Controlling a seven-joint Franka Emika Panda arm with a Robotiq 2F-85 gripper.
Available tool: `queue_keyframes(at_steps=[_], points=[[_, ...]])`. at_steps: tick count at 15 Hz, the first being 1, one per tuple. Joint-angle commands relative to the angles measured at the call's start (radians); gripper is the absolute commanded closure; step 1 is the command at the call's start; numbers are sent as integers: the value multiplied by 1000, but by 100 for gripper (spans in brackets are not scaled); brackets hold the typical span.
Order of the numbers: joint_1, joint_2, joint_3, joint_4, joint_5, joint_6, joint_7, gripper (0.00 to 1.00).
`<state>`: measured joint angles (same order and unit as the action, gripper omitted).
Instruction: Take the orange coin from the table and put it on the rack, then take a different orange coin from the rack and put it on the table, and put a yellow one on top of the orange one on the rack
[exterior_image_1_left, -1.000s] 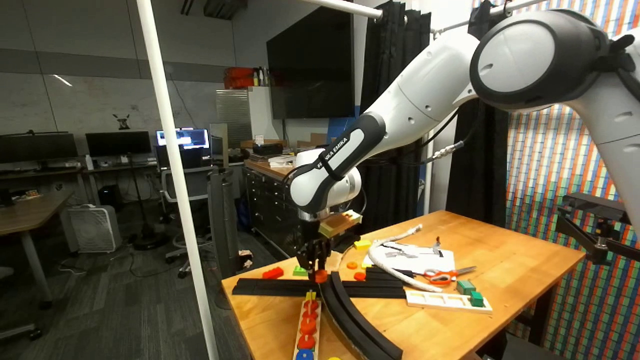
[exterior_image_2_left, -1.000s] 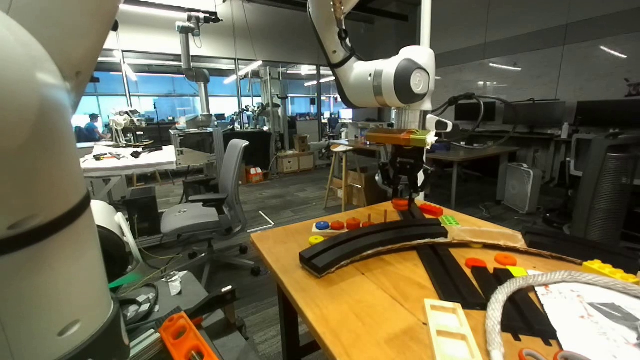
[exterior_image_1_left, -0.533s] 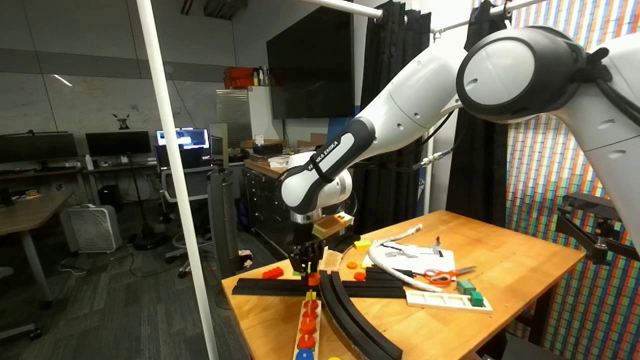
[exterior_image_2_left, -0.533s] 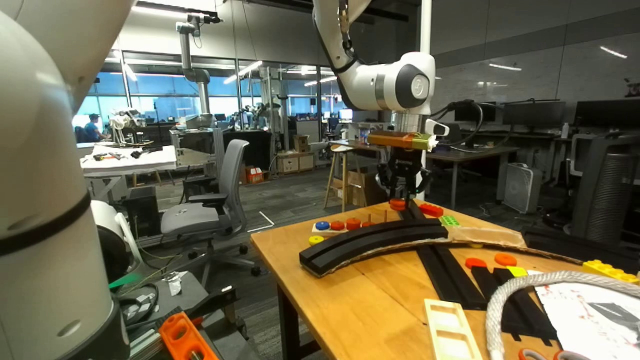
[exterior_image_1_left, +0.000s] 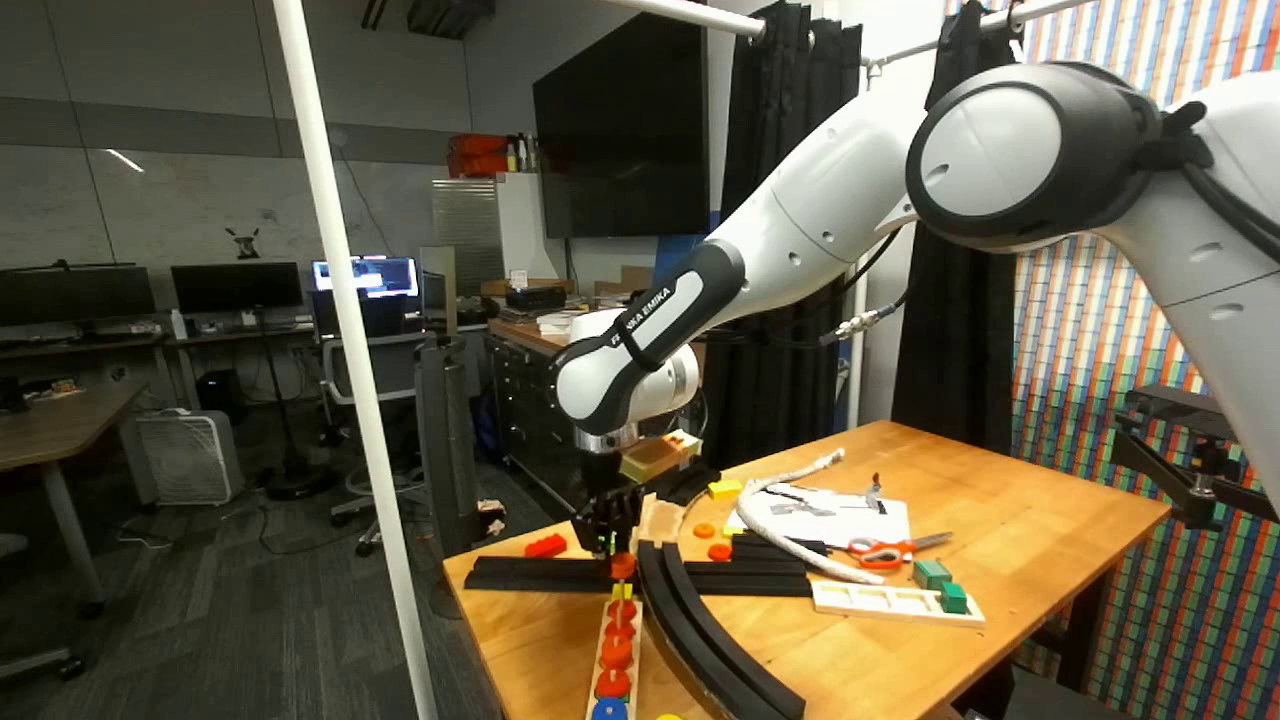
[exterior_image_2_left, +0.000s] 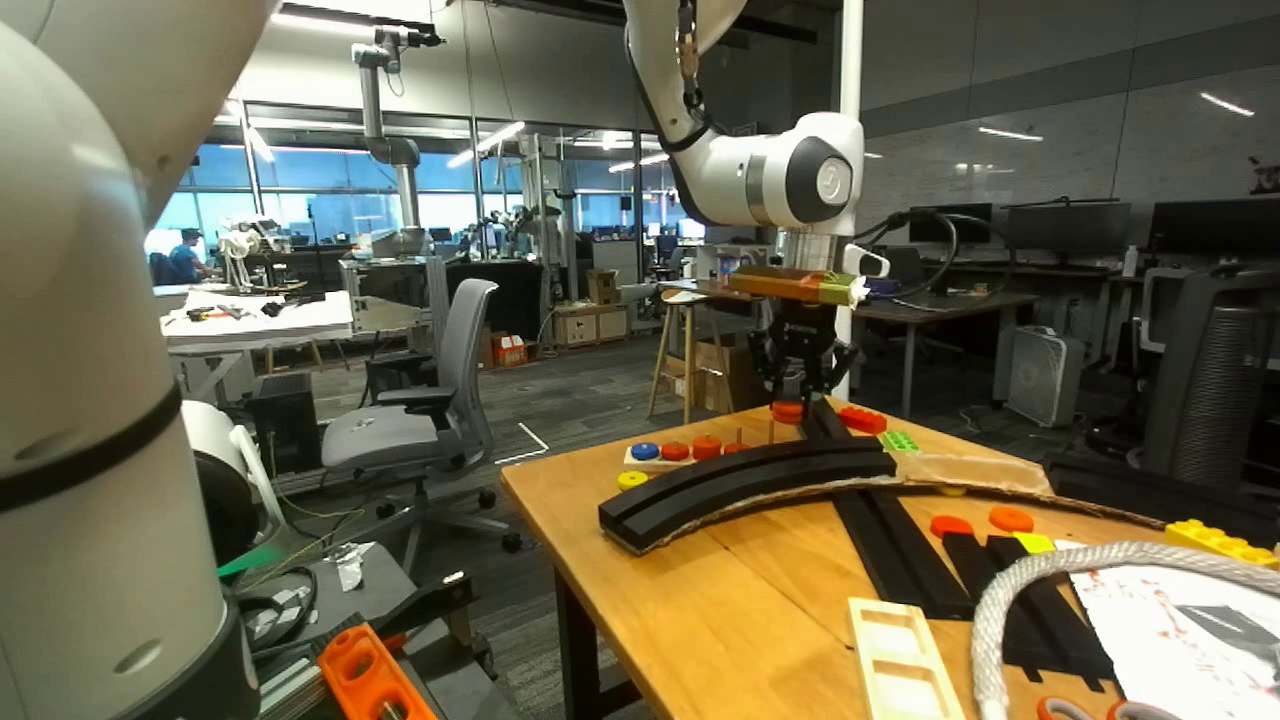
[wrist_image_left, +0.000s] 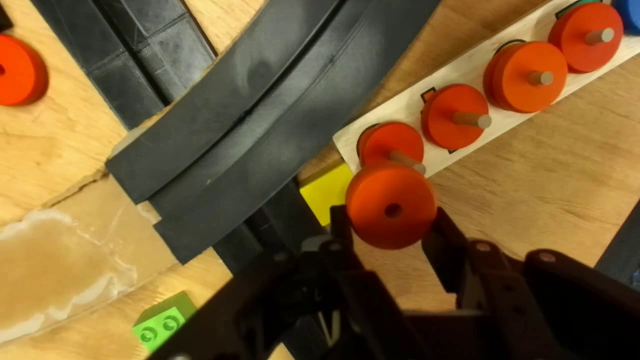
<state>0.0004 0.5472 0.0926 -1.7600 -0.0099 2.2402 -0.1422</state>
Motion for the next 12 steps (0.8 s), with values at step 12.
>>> queue_keyframes(at_steps=[12], points=[[28,-22,-5,-7,9,-27,14,77]])
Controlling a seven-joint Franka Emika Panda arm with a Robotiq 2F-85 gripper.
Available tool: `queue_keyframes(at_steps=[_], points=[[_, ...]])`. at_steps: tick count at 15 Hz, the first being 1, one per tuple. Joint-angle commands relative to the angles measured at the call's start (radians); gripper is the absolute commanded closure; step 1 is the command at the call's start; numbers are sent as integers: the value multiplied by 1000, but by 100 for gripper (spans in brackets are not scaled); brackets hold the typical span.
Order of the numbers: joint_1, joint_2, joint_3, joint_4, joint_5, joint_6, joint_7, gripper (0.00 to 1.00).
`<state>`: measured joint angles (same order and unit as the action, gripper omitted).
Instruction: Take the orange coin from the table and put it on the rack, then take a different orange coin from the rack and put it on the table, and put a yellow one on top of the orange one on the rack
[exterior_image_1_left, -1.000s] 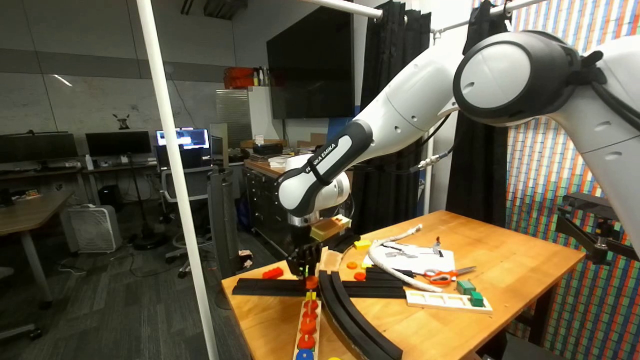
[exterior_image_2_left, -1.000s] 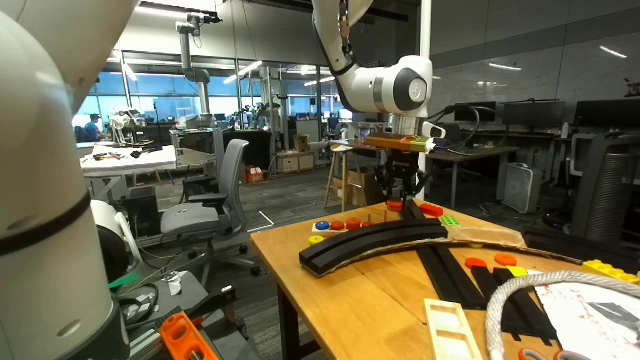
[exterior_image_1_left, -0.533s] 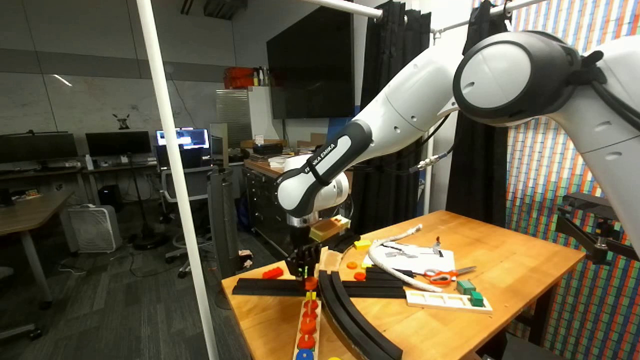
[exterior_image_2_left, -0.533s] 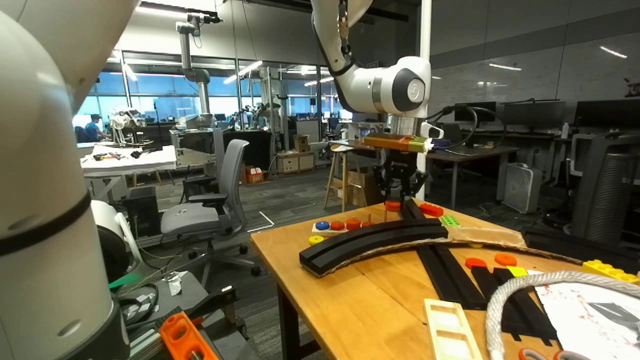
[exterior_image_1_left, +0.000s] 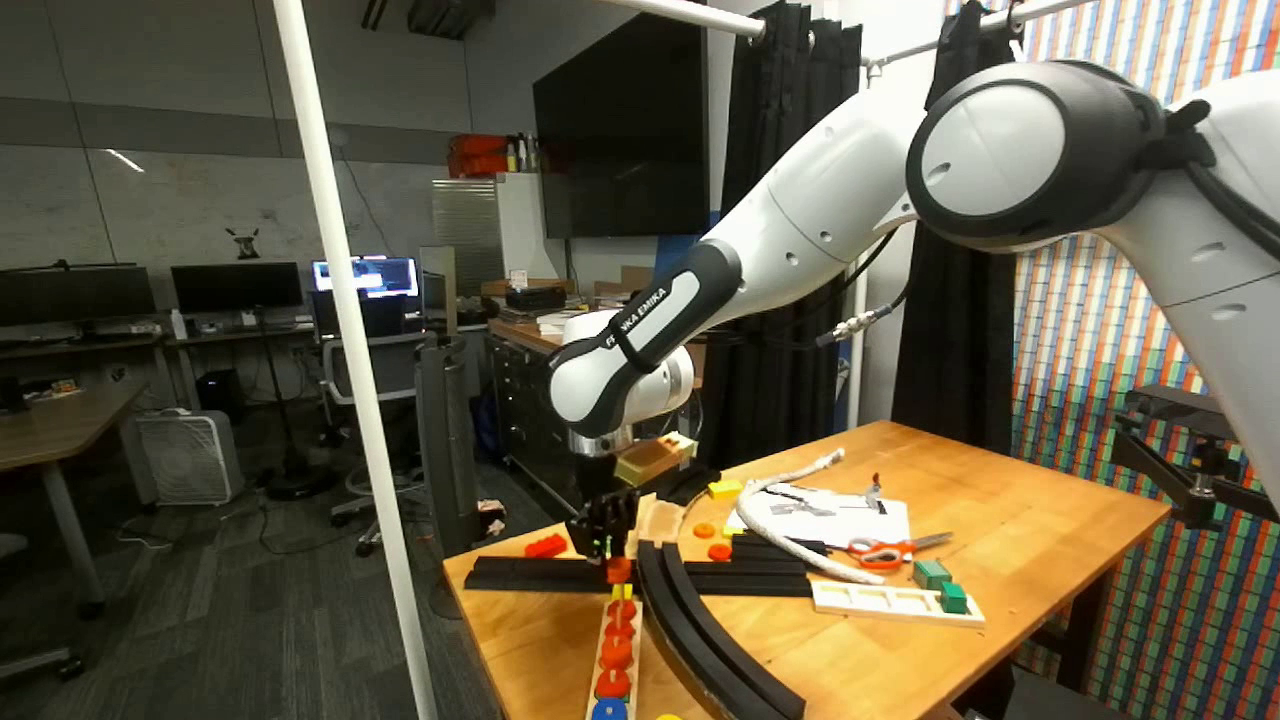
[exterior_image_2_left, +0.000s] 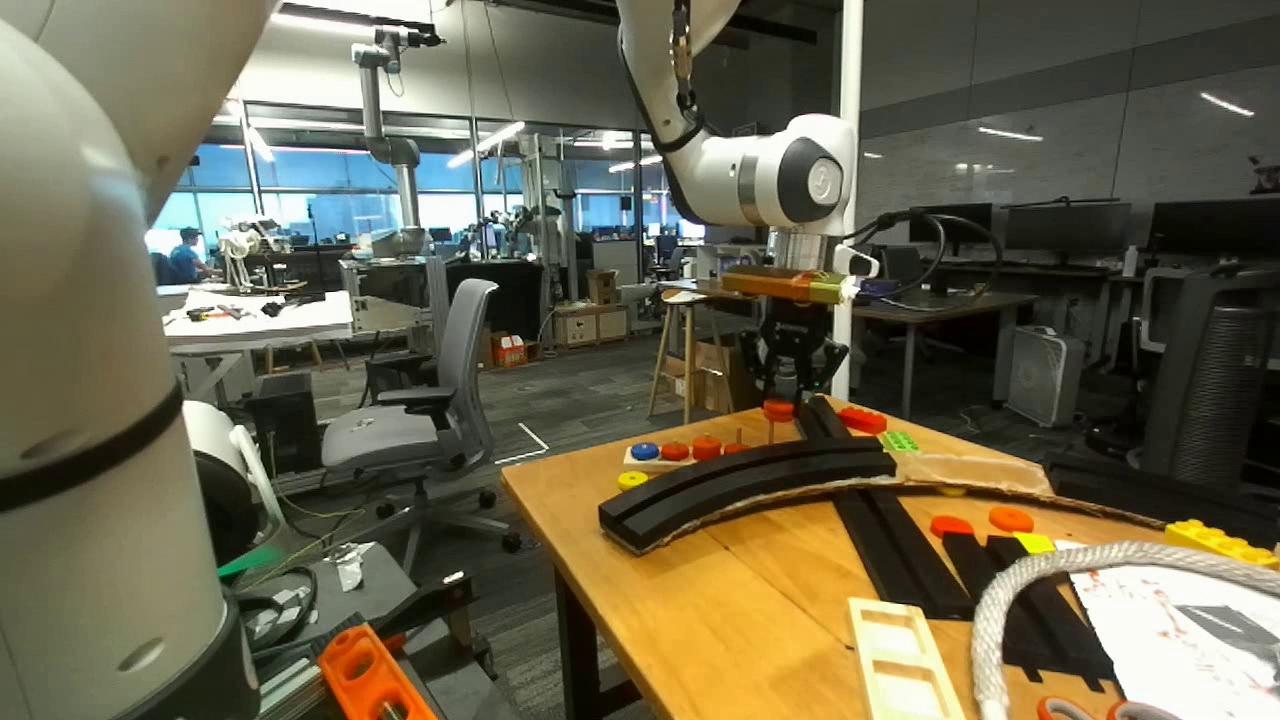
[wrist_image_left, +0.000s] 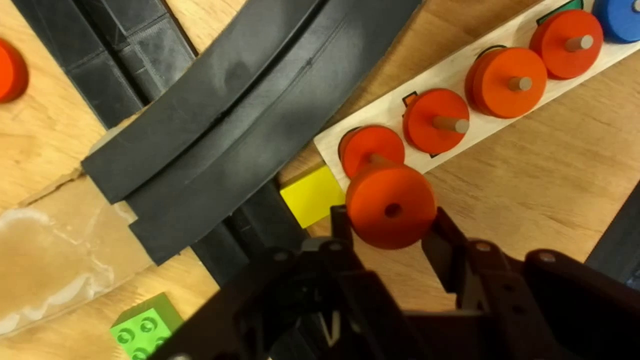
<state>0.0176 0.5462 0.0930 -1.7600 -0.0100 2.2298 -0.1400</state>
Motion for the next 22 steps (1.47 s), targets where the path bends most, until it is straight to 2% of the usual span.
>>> queue_keyframes(at_steps=[1,15,22], points=[[12,-25,-7,-12,9,-15,14,77],[13,-65,-11,-79,11,-8,52,77],[7,-41,-9,-46,16,-19,37,77]])
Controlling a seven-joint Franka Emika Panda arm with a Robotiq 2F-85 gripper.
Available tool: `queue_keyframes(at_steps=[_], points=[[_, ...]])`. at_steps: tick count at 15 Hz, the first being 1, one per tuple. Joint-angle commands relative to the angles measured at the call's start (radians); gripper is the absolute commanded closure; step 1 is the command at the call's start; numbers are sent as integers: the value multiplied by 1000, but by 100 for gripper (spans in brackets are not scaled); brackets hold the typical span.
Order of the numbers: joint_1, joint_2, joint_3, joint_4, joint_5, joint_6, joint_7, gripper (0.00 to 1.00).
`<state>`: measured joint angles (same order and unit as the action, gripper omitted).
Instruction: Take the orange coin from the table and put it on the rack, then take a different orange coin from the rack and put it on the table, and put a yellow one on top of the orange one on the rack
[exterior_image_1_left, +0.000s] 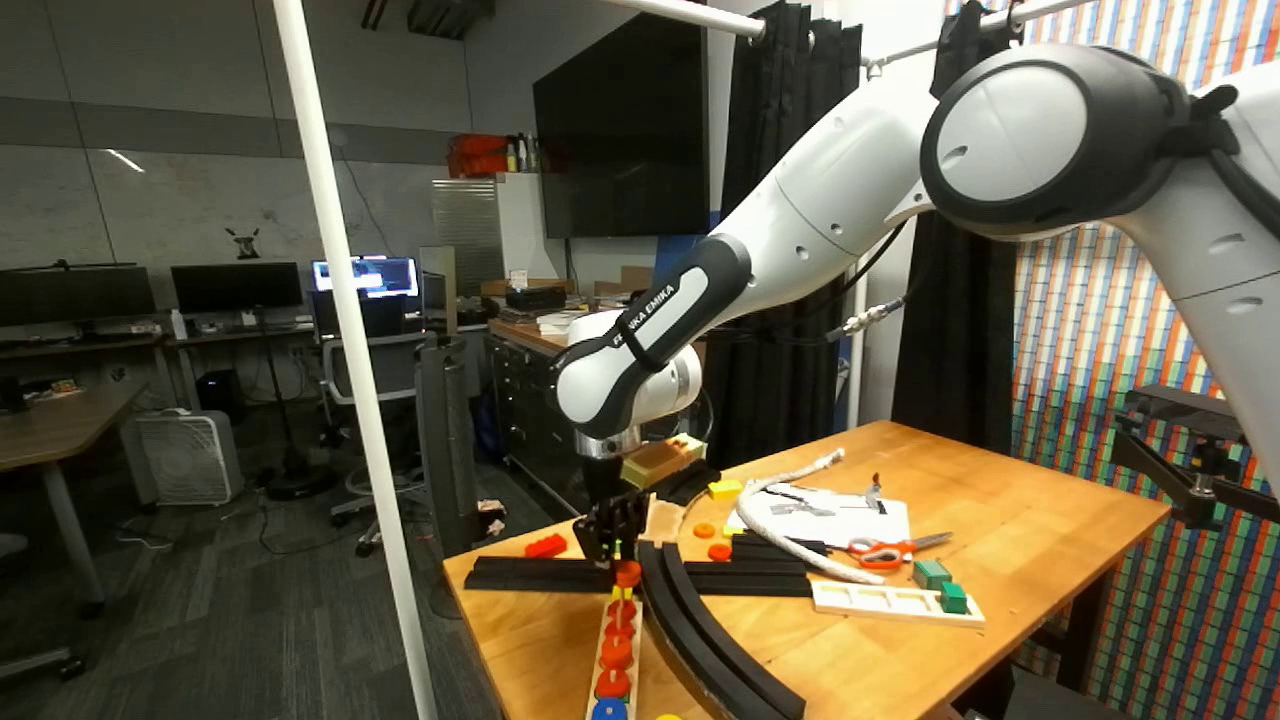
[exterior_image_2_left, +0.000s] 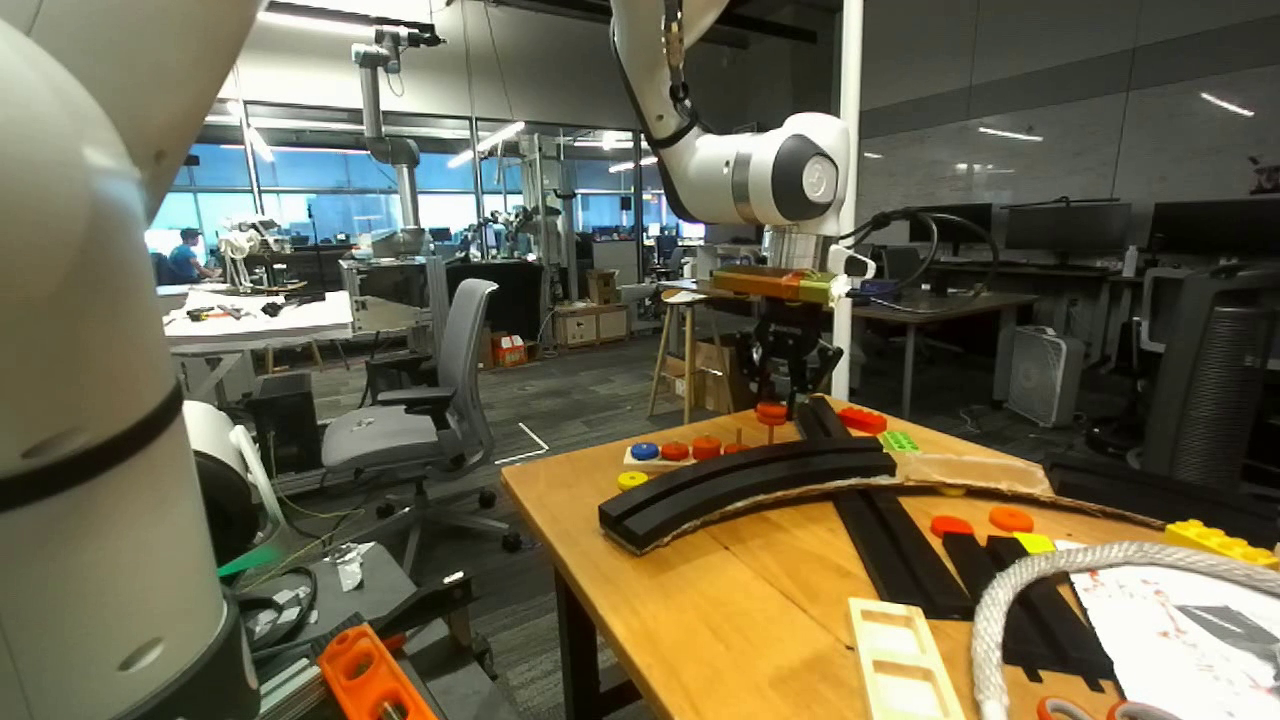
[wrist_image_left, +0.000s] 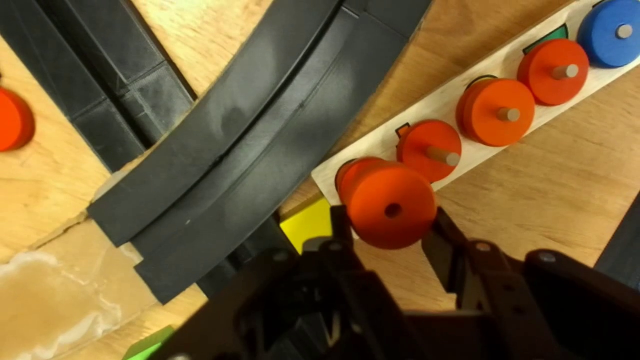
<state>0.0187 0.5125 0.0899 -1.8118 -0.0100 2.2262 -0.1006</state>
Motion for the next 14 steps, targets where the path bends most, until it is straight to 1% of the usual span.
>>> queue_keyframes(at_steps=[1,14], points=[[6,-4,-6,11,15,-18,-3,77],[6,31,0,60,18,-37,-17,77]])
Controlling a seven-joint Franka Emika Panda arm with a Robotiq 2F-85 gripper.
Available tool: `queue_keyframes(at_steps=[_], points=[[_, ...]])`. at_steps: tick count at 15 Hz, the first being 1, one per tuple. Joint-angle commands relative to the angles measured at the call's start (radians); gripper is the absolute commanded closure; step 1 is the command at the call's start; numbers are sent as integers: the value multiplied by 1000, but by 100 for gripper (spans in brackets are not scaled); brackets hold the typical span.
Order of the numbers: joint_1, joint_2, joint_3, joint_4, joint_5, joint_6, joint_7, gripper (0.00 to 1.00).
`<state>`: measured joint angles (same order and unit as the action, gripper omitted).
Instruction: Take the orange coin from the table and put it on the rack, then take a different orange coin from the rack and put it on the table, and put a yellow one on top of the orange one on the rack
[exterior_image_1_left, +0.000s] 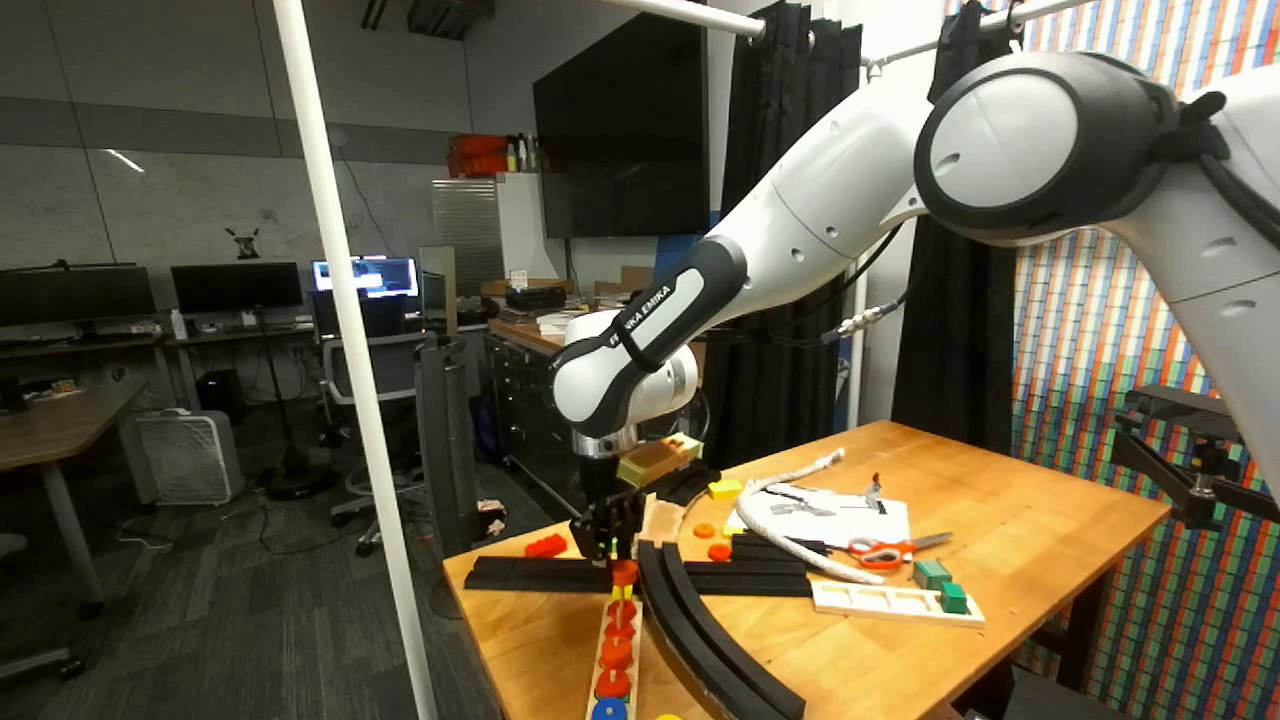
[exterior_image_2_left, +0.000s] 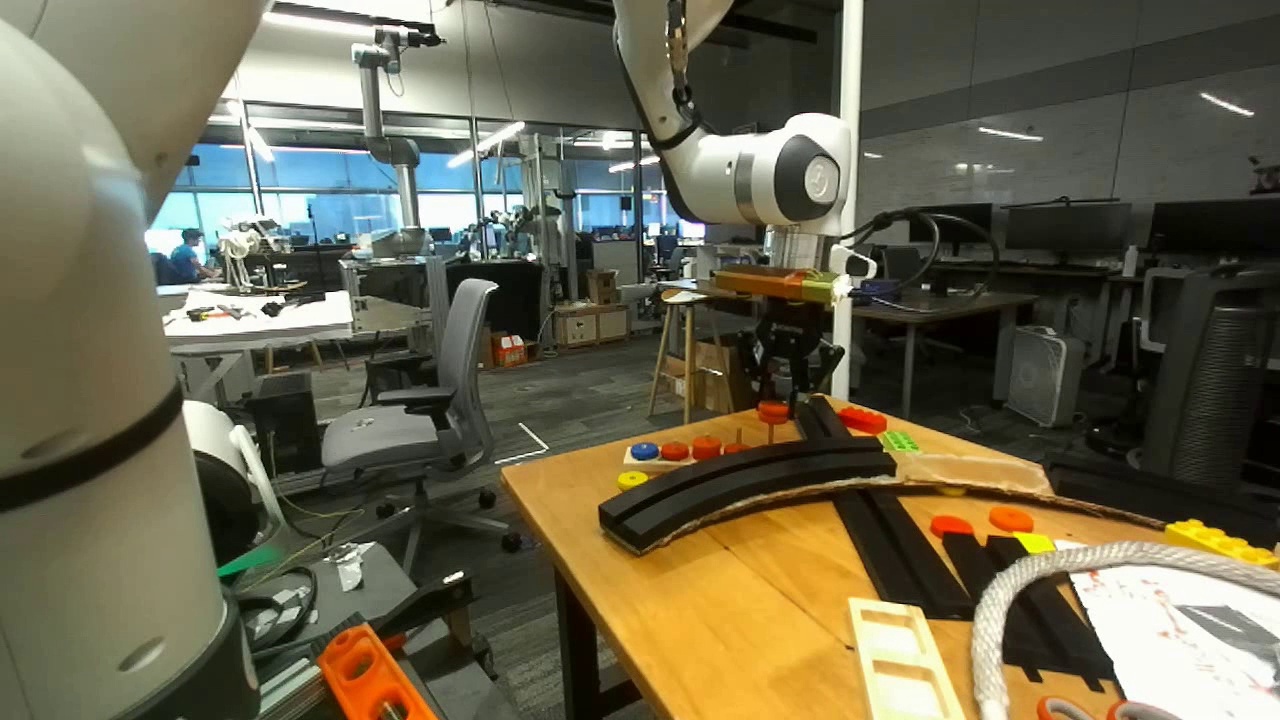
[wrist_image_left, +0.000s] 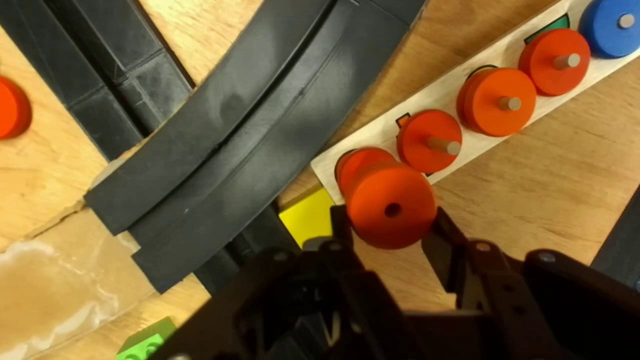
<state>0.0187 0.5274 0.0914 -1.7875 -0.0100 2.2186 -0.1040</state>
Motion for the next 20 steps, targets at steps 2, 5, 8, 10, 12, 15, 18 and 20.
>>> queue_keyframes(at_steps=[2,5,8,10,12,15,18,20], points=[[7,13,1,29,18,-29,-13,77],[8,11,3,24,20,-28,-14,77],[11,10,6,17,19,-29,-11,77],[14,12,7,14,19,-30,-7,77],[17,14,7,10,19,-29,-6,77],[16,16,7,10,21,-26,-8,77],[18,25,1,16,15,-25,2,34],[16,30,0,18,17,-26,1,26]])
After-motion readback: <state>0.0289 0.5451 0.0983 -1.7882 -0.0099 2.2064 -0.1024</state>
